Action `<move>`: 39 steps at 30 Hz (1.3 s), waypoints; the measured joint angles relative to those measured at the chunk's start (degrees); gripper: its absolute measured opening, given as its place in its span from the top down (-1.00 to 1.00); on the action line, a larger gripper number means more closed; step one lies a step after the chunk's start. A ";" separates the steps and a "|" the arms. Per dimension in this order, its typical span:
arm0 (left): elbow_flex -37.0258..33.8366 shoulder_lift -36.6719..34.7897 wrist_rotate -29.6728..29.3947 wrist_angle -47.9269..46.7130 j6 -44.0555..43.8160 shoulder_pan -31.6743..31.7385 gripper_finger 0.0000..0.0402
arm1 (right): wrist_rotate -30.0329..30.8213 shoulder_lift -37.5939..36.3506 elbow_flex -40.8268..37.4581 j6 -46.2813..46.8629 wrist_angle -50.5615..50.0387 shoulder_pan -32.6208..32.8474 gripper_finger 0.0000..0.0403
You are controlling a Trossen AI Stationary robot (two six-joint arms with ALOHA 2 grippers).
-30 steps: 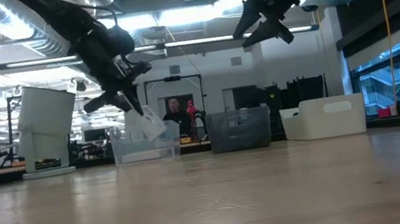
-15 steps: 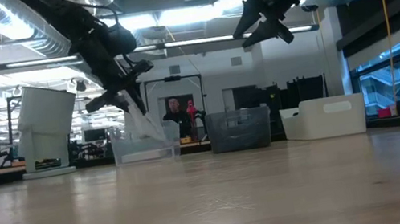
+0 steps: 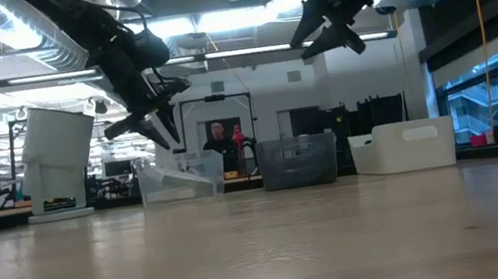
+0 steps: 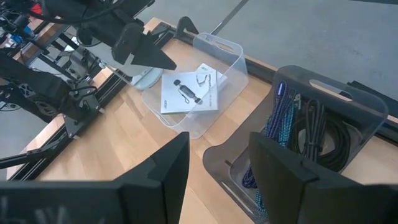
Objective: Pick and place items into bin
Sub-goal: Put the gray charger cable into the black bin
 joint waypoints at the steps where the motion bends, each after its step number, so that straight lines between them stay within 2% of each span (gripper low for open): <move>1: 0.00 0.00 0.02 0.02 0.00 0.04 0.48 | 0.00 0.01 0.00 0.00 0.02 0.14 0.17; 18: 0.00 -0.83 1.09 5.93 1.15 0.33 0.48 | 0.00 0.02 0.00 0.11 0.31 0.87 0.17; 22: -0.02 -1.11 2.20 7.32 4.19 0.33 0.48 | 0.00 0.00 0.00 0.20 0.24 0.87 0.17; 25: -0.02 -2.20 2.92 9.06 9.14 -0.01 0.48 | 0.01 0.00 0.00 0.22 -0.08 0.87 0.17; 29: -0.02 -4.15 -0.33 9.44 15.94 -1.43 0.50 | 0.00 0.00 0.00 0.21 -0.10 0.87 0.17; 33: -0.02 -6.04 -0.86 10.26 21.79 -2.65 0.56 | 0.01 0.00 0.00 0.15 -0.39 0.87 0.17; 39: -0.02 -9.28 -1.83 10.47 36.02 -8.44 0.85 | 0.05 0.00 0.00 0.19 -5.54 0.87 0.17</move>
